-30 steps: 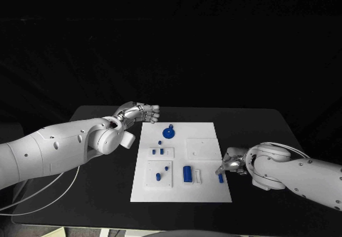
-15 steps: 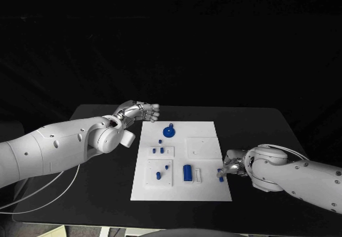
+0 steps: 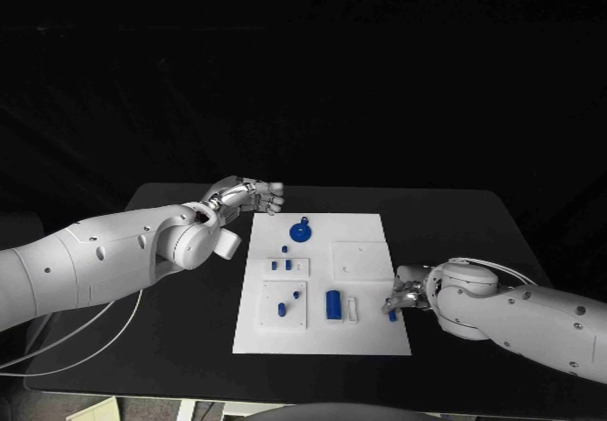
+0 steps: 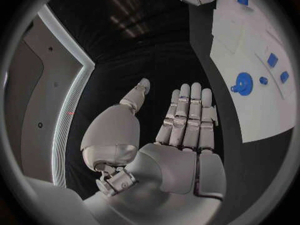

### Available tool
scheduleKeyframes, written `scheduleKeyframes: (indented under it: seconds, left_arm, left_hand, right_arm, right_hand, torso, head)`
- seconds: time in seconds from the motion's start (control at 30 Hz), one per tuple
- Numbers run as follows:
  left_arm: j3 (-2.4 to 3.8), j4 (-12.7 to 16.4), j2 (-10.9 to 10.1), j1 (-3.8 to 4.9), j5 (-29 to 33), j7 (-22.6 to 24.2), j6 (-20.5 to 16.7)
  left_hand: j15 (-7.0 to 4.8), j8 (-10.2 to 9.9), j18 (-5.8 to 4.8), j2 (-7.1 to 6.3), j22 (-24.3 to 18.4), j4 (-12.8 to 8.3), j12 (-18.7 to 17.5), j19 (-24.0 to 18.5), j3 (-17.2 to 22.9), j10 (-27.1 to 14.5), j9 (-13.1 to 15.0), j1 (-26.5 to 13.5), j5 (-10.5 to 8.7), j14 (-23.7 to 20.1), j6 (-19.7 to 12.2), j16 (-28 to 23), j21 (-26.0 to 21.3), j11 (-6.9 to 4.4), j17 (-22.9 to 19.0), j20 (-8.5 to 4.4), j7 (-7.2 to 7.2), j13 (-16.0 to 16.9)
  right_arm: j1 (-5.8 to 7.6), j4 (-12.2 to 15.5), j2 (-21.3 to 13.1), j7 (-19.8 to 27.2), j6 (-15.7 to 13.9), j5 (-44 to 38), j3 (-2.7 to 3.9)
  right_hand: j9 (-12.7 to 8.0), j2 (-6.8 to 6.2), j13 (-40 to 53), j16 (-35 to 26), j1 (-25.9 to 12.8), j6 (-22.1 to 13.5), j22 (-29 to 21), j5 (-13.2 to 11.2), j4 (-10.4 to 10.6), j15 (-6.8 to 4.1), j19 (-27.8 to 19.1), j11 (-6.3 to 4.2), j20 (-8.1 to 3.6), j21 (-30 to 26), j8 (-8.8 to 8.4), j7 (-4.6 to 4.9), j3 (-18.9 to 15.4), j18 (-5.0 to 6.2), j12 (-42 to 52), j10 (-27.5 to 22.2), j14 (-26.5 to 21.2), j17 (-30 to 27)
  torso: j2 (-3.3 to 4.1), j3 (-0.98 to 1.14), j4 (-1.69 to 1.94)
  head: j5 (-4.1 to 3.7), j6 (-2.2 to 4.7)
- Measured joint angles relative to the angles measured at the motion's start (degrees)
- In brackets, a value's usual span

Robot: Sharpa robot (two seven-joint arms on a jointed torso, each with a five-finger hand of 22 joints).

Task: Assemble the parts on the task board

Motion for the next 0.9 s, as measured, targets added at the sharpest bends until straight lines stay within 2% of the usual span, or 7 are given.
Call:
scheduleKeyframes:
  seconds: [0.07,0.1,0.13,0.2,0.23,0.7,0.9]
  left_arm:
    - [0.00,0.0,0.0,0.00,0.0,0.0,0.0]
    - [0.00,0.0,0.0,0.00,0.0,0.0,0.0]
    - [0.00,0.0,0.0,0.00,0.0,0.0,0.0]
    - [0.00,0.0,0.0,0.00,0.0,0.0,0.0]
    - [0.00,0.0,0.0,0.00,0.0,0.0,0.0]
    - [0.00,0.0,0.1,0.00,0.0,-0.1,0.1]
    - [0.00,0.0,0.0,0.00,0.0,-0.1,0.1]
  left_hand:
    - [0.00,0.0,-0.02,0.00,0.0,0.0,0.0,0.0,0.0,0.0,0.0,0.0,0.00,0.0,0.0,0.0,0.0,0.00,0.0,0.00,0.00,0.0]
    - [0.00,0.0,-0.03,0.00,0.0,0.0,0.0,0.0,0.0,0.0,0.0,0.0,0.00,0.0,0.0,0.0,0.0,0.00,0.0,0.00,0.00,0.0]
    - [0.00,0.0,-0.04,0.00,0.0,0.0,0.0,0.1,0.0,0.0,0.0,0.0,0.00,0.0,0.0,0.0,0.0,0.00,0.0,0.12,0.00,0.0]
    - [0.00,0.0,-0.04,0.00,0.0,0.0,0.0,0.2,0.0,0.0,0.0,0.0,0.00,0.0,0.0,0.0,0.0,0.00,0.0,0.20,0.00,0.0]
    - [0.00,0.0,-0.04,0.00,0.0,0.0,0.0,0.2,0.0,0.0,0.0,0.0,0.00,0.0,0.0,0.0,0.0,0.00,0.0,0.20,0.00,0.0]
    - [0.00,0.0,-0.14,0.00,0.1,0.0,0.0,0.2,0.0,0.0,0.0,0.0,0.00,0.0,0.0,0.0,-0.2,0.00,0.0,0.20,0.00,0.0]
    - [0.00,0.0,-0.35,0.00,0.1,0.0,0.0,0.2,0.0,0.0,0.0,0.0,0.00,0.0,0.0,-0.2,-0.2,0.00,0.1,0.20,0.00,0.0]
  right_arm:
    - [-0.06,-0.2,0.3,0.0,-0.1,-0.9,-0.05]
    - [-0.08,-0.2,0.4,0.0,-0.1,-1.3,-0.12]
    - [-0.07,-0.3,0.6,0.0,-0.1,-1.7,-0.20]
    - [-0.04,-0.4,0.9,0.0,-0.2,-2.6,-0.41]
    - [-0.04,-0.5,1.0,0.0,-0.3,-3.0,-0.49]
    - [-0.18,-0.3,1.3,0.0,-1.2,-4.1,-0.74]
    - [-0.30,0.0,0.5,0.3,-3.6,-0.2,-0.81]
  right_hand:
    - [0.3,0.62,0.0,0.0,0.6,0.1,0.0,0.0,-0.8,0.00,0.0,0.00,0.00,0.0,0.00,-0.11,0.5,0.00,0.0,0.0,0.0,0.0]
    - [2.1,1.25,0.0,0.0,1.3,0.1,0.0,0.0,-1.3,0.00,0.0,0.00,0.00,0.0,0.00,-0.11,1.0,0.00,0.0,0.0,0.0,0.0]
    - [2.1,1.62,0.0,0.0,1.6,0.1,0.0,0.0,-1.7,0.00,0.0,0.00,0.00,0.0,0.01,-0.10,1.4,0.00,0.0,0.0,0.0,0.0]
    - [2.2,1.97,0.0,0.0,2.7,0.1,0.0,0.0,-2.5,0.01,0.0,0.00,0.00,0.0,0.03,-0.11,2.1,0.00,0.0,0.0,0.0,0.0]
    - [3.4,1.96,0.0,0.0,3.2,0.1,0.0,0.0,-2.9,0.01,0.0,0.00,0.01,0.0,0.03,-0.10,2.5,-0.01,0.0,0.0,0.0,0.0]
    - [3.8,2.31,0.0,0.0,5.0,0.3,0.0,-0.2,-4.0,0.03,-0.4,0.21,0.42,0.3,0.03,0.11,4.8,0.00,-0.2,0.2,0.0,0.0]
    - [3.8,2.72,-0.1,0.0,4.6,0.5,0.0,0.7,-3.4,0.05,-0.1,0.21,0.73,0.2,-0.20,0.32,5.4,0.05,-0.2,0.6,0.0,-0.1]
  torso:
    - [-0.01,0.00,-0.01]
    - [-0.01,0.00,-0.01]
    - [-0.01,0.00,-0.01]
    - [-0.01,0.00,-0.01]
    - [-0.01,0.00,-0.01]
    - [-0.02,-0.04,0.00]
    - [-0.02,-0.04,-0.01]
  head:
    - [0.03,-0.03]
    - [0.04,-0.05]
    - [0.05,-0.07]
    - [0.05,-0.10]
    - [0.06,-0.12]
    - [-0.01,-0.38]
    - [-0.02,-0.36]
